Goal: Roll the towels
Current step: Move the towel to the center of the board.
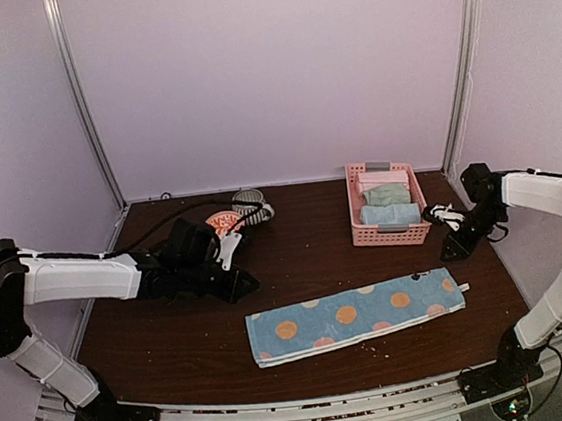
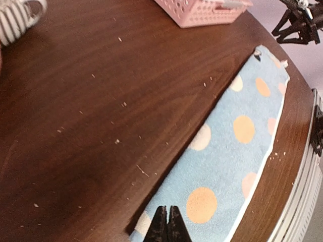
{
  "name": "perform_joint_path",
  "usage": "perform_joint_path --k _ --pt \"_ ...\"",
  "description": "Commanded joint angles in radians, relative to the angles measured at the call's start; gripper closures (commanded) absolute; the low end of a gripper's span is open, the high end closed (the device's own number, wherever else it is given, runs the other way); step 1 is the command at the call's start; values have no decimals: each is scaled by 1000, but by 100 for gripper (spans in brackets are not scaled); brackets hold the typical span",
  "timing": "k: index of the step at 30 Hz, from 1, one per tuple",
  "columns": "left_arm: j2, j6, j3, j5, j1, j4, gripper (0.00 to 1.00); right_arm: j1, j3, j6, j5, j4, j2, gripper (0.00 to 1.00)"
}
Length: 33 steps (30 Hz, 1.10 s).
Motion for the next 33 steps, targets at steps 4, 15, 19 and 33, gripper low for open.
perform_joint_path --k 4,15,19,33 --pt "156 15 -11 140 -29 12 100 1 -66 -78 36 -87 110 80" --pt "278 37 45 -83 -26 -135 100 5 -41 21 91 50 263 89" --pt "291 32 66 -159 -13 -166 100 5 -20 62 158 110 304 92" --pt "138 -2 80 -60 -32 -121 87 -4 118 184 -6 -78 245 63"
